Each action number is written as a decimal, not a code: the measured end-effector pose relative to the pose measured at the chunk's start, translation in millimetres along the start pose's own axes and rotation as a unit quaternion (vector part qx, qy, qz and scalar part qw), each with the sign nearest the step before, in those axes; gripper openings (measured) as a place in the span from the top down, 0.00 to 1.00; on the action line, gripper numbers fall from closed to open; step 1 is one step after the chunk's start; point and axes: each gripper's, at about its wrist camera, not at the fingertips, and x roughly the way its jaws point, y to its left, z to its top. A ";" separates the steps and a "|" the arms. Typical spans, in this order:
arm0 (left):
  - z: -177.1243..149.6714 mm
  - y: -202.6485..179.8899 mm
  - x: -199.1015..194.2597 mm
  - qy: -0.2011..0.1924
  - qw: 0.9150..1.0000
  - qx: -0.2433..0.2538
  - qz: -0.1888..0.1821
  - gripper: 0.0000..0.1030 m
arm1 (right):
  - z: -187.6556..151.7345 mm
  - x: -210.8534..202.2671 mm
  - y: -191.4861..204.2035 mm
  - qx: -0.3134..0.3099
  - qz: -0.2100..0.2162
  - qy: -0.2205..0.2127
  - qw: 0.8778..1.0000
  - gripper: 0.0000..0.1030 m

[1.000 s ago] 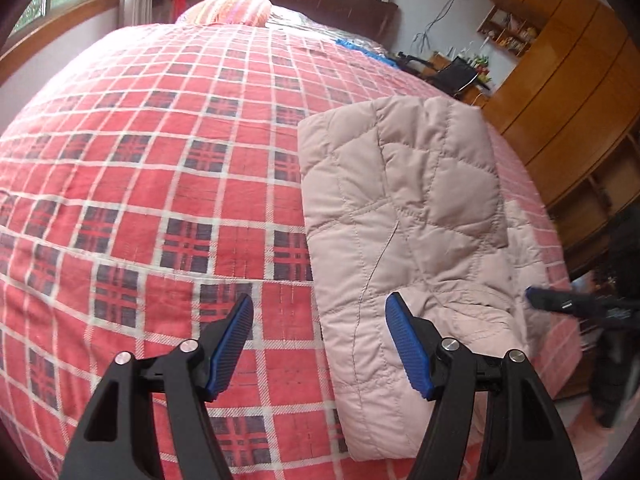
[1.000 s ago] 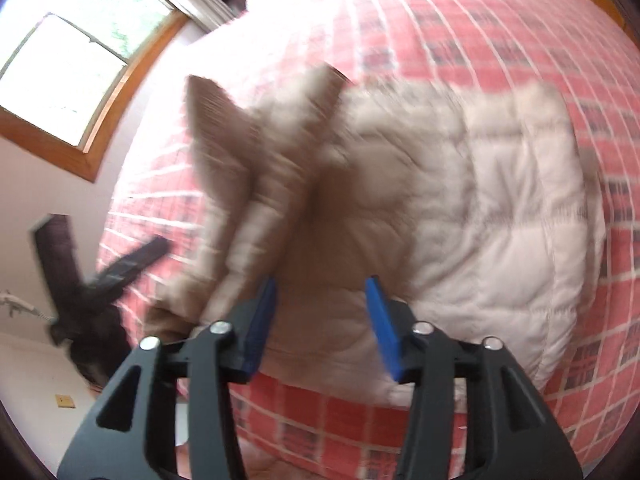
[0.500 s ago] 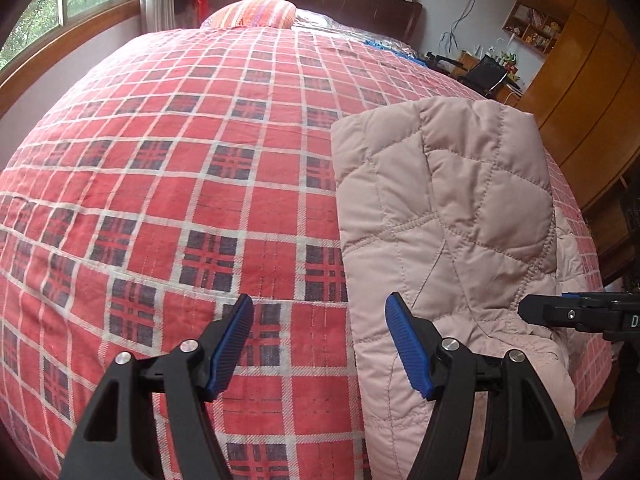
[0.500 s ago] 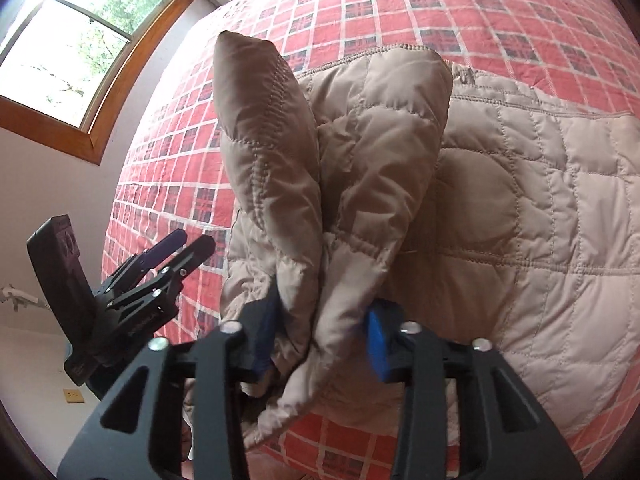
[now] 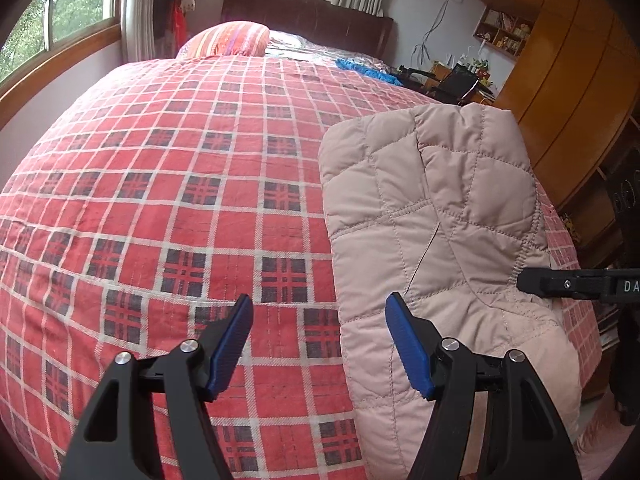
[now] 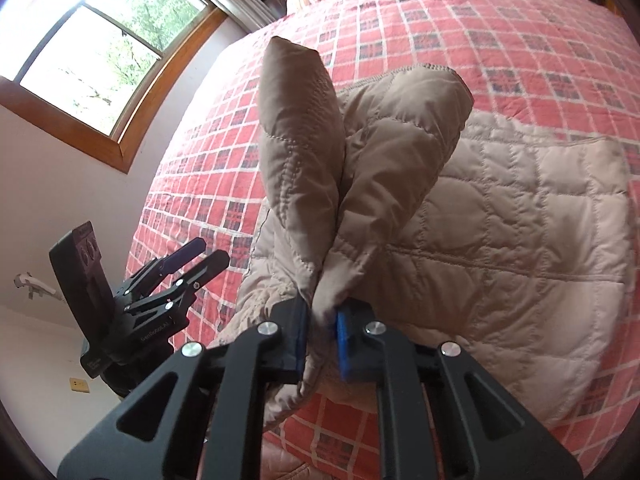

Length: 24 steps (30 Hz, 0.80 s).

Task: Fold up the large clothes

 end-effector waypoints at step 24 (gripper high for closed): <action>-13.2 -77.0 91.6 0.166 0.950 -0.011 -0.264 0.26 | -43.8 -52.8 -181.9 0.137 -0.028 -0.044 0.989 0.90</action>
